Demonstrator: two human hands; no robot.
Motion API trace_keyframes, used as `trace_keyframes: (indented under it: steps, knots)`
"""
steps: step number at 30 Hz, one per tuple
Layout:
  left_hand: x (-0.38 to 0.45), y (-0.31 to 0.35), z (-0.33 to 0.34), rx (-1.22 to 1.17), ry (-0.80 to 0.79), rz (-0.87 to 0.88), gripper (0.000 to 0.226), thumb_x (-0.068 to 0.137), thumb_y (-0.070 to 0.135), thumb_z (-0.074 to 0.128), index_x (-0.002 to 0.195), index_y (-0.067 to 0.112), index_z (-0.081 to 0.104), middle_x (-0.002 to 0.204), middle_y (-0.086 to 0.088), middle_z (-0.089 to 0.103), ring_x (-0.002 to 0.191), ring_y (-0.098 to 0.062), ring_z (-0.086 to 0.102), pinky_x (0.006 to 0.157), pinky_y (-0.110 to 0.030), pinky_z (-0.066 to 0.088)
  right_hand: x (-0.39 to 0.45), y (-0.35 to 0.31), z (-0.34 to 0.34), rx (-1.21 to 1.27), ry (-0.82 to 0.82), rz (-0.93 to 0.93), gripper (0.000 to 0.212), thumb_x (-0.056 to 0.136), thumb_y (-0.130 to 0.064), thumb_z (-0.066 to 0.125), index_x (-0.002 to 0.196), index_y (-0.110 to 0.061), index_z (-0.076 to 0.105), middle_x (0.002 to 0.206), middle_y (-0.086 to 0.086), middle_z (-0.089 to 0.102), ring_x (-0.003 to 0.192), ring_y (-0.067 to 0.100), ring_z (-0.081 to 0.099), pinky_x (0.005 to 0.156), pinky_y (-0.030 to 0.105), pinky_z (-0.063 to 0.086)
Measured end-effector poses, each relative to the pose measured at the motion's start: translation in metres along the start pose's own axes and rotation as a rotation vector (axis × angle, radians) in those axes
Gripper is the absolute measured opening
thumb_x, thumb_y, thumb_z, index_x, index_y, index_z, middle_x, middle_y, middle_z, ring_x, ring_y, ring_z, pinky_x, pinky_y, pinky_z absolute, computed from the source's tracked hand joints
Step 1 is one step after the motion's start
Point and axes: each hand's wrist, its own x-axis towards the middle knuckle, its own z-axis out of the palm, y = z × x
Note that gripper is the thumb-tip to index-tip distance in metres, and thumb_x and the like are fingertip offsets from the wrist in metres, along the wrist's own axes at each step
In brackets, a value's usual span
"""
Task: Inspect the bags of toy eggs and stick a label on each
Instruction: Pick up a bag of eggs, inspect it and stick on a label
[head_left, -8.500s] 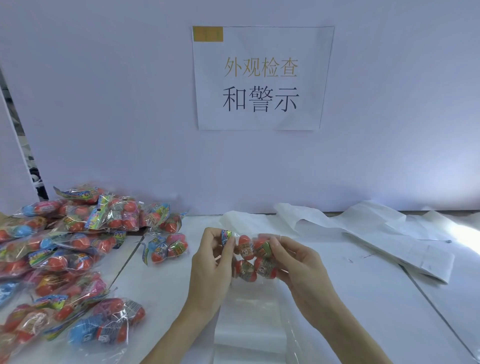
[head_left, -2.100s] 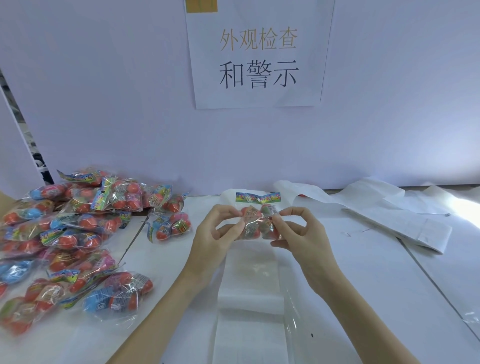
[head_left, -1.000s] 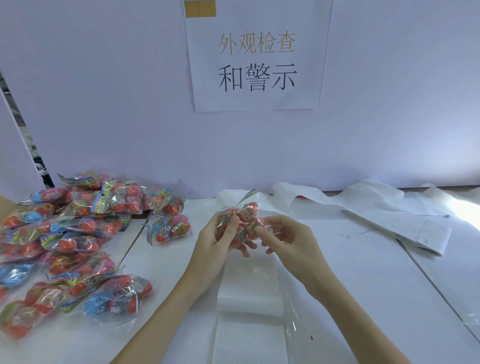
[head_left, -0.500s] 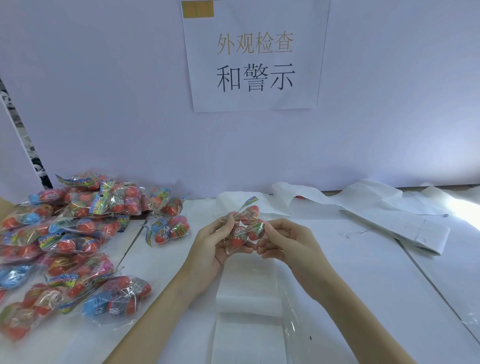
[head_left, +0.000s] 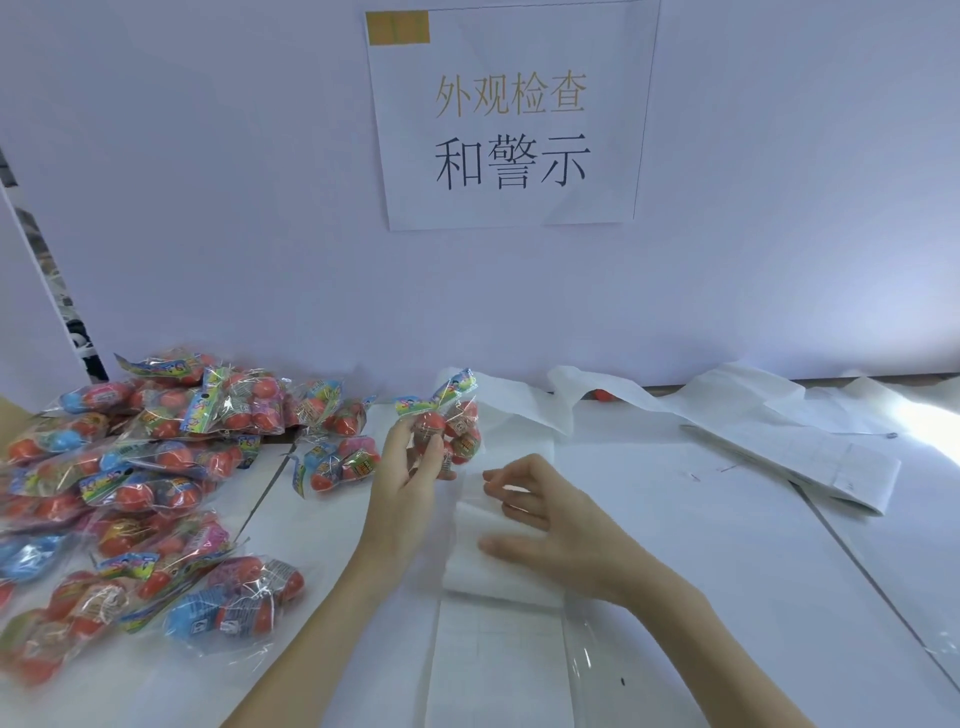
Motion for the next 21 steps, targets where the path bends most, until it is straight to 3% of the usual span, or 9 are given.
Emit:
trace_keyframes:
  steps: [3, 5, 8, 10, 13, 15, 18, 21]
  knots:
    - [-0.002, 0.003, 0.001, -0.028, 0.024, 0.017, 0.049, 0.110, 0.015, 0.050, 0.150, 0.036, 0.033, 0.106, -0.002, 0.072, 0.085, -0.013, 0.068, 0.079, -0.019, 0.053, 0.004, 0.003, -0.005, -0.028, 0.157, -0.017, 0.015, 0.087, -0.021, 0.084, 0.093, -0.022, 0.070, 0.123, -0.017, 0.070, 0.104, -0.003, 0.071, 0.092, 0.023, 0.056]
    - [-0.003, 0.004, 0.000, -0.020, 0.015, 0.086, 0.068, 0.109, 0.009, 0.050, 0.157, 0.047, 0.020, 0.105, -0.006, 0.070, 0.083, -0.020, 0.066, 0.078, -0.024, 0.057, 0.005, 0.004, -0.008, -0.051, 0.247, -0.035, 0.009, 0.089, -0.025, 0.081, 0.084, -0.025, 0.074, 0.108, -0.020, 0.075, 0.095, -0.002, 0.072, 0.085, 0.021, 0.055]
    - [-0.004, 0.008, 0.001, 0.136, -0.098, 0.172, 0.047, 0.109, 0.001, 0.042, 0.134, 0.036, 0.061, 0.113, -0.002, 0.069, 0.103, -0.024, 0.064, 0.083, -0.023, 0.054, 0.007, 0.003, -0.008, -0.104, 0.311, -0.053, 0.013, 0.095, -0.031, 0.074, 0.082, -0.031, 0.075, 0.094, -0.021, 0.074, 0.091, -0.003, 0.068, 0.080, 0.016, 0.048]
    - [-0.007, 0.011, 0.003, 0.136, -0.189, 0.125, 0.039, 0.105, 0.005, 0.044, 0.112, 0.026, 0.076, 0.118, -0.002, 0.065, 0.114, -0.015, 0.058, 0.085, -0.013, 0.046, 0.008, 0.003, -0.008, -0.139, 0.339, -0.066, 0.023, 0.098, -0.032, 0.069, 0.076, -0.037, 0.072, 0.088, -0.015, 0.072, 0.085, -0.003, 0.064, 0.074, 0.012, 0.044]
    - [-0.014, 0.017, 0.005, 0.104, -0.297, 0.051, 0.030, 0.099, 0.029, 0.050, 0.109, 0.024, 0.077, 0.125, -0.009, 0.059, 0.122, -0.004, 0.054, 0.094, -0.010, 0.041, 0.008, 0.002, -0.008, -0.176, 0.358, -0.096, 0.043, 0.102, -0.031, 0.063, 0.062, -0.047, 0.063, 0.078, -0.015, 0.064, 0.077, -0.002, 0.057, 0.067, 0.010, 0.039]
    - [-0.014, 0.018, 0.006, 0.127, -0.291, 0.052, 0.024, 0.097, 0.036, 0.055, 0.101, 0.025, 0.076, 0.119, -0.011, 0.059, 0.114, -0.004, 0.055, 0.092, -0.012, 0.041, 0.008, 0.001, -0.008, -0.189, 0.362, -0.107, 0.051, 0.103, -0.030, 0.061, 0.058, -0.053, 0.060, 0.070, -0.023, 0.059, 0.073, -0.003, 0.054, 0.066, 0.010, 0.038]
    - [-0.014, 0.020, 0.005, 0.145, -0.281, 0.071, 0.020, 0.095, 0.036, 0.061, 0.097, 0.023, 0.075, 0.114, -0.013, 0.057, 0.103, -0.005, 0.057, 0.089, -0.013, 0.042, 0.008, 0.002, -0.010, -0.186, 0.387, -0.115, 0.049, 0.103, -0.033, 0.062, 0.057, -0.052, 0.061, 0.070, -0.026, 0.060, 0.071, -0.002, 0.054, 0.066, 0.011, 0.037]
    - [-0.015, 0.018, 0.006, 0.172, -0.290, 0.082, 0.009, 0.096, 0.029, 0.071, 0.099, 0.022, 0.076, 0.111, -0.002, 0.055, 0.100, -0.002, 0.060, 0.089, -0.013, 0.043, 0.008, 0.002, -0.009, -0.189, 0.397, -0.117, 0.036, 0.102, -0.031, 0.063, 0.070, -0.045, 0.065, 0.075, -0.024, 0.065, 0.076, -0.001, 0.058, 0.067, 0.010, 0.039]
